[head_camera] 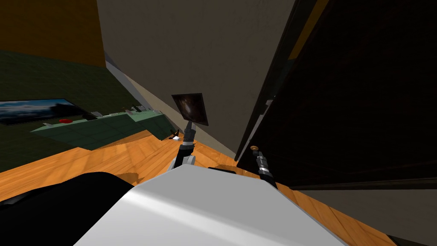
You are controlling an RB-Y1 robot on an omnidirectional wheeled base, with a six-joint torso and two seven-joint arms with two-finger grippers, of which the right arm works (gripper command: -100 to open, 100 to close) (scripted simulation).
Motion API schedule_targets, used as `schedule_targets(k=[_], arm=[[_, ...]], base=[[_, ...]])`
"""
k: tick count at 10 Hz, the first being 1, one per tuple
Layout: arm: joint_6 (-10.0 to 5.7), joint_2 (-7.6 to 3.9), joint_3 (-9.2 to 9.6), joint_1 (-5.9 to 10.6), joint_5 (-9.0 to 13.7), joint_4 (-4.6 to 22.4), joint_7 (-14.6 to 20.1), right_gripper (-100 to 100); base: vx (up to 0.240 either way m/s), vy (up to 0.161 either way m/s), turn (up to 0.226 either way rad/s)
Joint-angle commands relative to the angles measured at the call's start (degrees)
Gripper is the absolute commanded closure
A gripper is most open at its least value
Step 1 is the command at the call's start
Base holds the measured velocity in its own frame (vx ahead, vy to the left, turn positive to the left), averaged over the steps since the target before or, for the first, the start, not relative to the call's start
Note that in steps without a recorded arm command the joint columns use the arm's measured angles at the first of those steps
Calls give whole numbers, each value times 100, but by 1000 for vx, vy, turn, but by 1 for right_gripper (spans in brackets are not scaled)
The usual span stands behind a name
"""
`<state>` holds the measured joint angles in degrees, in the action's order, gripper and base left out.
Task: Pull the door open
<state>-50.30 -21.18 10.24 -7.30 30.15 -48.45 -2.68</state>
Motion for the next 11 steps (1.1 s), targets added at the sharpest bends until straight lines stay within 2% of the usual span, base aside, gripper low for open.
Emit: schedule_targets(k=[1, 8, 9, 11], arm=[[-64, 110, 152, 95, 21, 39, 286, 100], [-55, 109, 235, 106, 215, 4, 1052, 100], [-53, 109, 263, 109, 279, -8, 1257, 100], [-53, 109, 263, 109, 279, -8, 1292, 100]], base=[[-29, -16, 45], [-27, -14, 33], [-36, -13, 44], [-18, 1, 17]])
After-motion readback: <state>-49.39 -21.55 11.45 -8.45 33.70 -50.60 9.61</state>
